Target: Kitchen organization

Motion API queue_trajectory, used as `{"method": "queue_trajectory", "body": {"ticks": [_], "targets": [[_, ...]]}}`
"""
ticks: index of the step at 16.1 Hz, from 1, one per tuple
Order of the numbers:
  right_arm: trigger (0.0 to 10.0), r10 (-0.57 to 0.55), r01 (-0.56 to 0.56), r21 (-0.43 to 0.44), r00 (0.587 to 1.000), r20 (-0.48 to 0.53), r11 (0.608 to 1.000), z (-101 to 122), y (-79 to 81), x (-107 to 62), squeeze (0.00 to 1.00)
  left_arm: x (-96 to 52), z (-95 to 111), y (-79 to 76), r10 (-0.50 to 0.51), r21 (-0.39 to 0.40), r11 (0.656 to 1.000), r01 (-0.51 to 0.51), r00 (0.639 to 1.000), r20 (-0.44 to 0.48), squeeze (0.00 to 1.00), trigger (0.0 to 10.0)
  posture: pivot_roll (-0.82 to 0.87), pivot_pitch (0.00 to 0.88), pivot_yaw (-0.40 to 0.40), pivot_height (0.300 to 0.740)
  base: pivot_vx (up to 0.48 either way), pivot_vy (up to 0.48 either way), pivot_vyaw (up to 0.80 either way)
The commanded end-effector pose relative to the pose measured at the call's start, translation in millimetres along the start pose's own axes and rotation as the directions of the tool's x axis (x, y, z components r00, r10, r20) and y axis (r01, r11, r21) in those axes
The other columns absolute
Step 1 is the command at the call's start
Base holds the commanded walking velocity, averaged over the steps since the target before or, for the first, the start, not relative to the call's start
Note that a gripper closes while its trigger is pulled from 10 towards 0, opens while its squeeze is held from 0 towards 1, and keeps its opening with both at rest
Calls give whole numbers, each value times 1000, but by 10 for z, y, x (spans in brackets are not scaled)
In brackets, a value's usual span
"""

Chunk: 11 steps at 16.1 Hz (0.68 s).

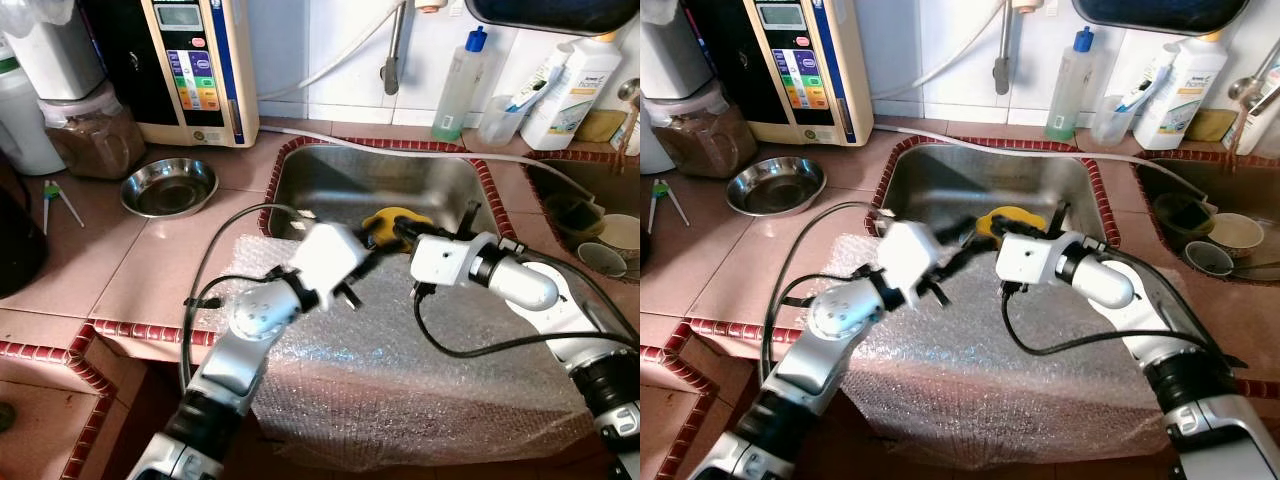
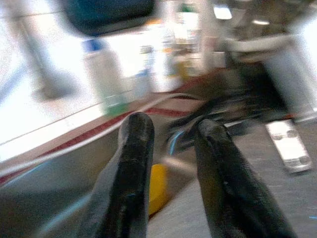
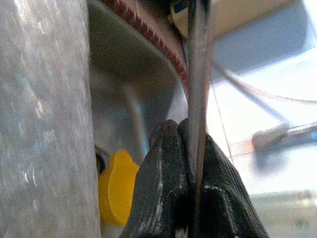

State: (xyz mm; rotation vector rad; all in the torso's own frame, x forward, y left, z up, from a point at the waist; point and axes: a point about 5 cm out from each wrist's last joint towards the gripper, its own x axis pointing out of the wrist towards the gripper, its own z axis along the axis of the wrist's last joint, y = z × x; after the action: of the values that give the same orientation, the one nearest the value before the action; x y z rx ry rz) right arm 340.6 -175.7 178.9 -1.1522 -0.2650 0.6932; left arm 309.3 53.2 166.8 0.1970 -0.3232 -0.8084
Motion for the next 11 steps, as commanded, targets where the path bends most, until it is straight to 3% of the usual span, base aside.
{"method": "queue_trajectory", "body": {"ticks": [1,4,6,11], "targets": [[0,-6,6,-10,999,-31,1000,-78,-32,-40,0,-104,-9,90,86,-42,995,-85,996,10,1000,10000,76,64,18,740,0,0,0],[0,-21,20,-21,999,-41,1000,-123,-70,-41,0,-161,-48,-33,62,-91,994,-62,998,-2,1000,10000,82,62,15,740,0,0,0],[0,-68,64,-48,993,-93,997,-260,-211,-62,0,-312,-87,-238,-15,-157,988,13,1000,-9,1000,10000,97,65,3,740,0,0,0],[0,-122,97,-132,972,-199,986,-469,-392,-103,0,-512,-112,-251,-58,-176,983,47,997,-57,1000,10000,129,75,-3,740,0,0,0]]}}
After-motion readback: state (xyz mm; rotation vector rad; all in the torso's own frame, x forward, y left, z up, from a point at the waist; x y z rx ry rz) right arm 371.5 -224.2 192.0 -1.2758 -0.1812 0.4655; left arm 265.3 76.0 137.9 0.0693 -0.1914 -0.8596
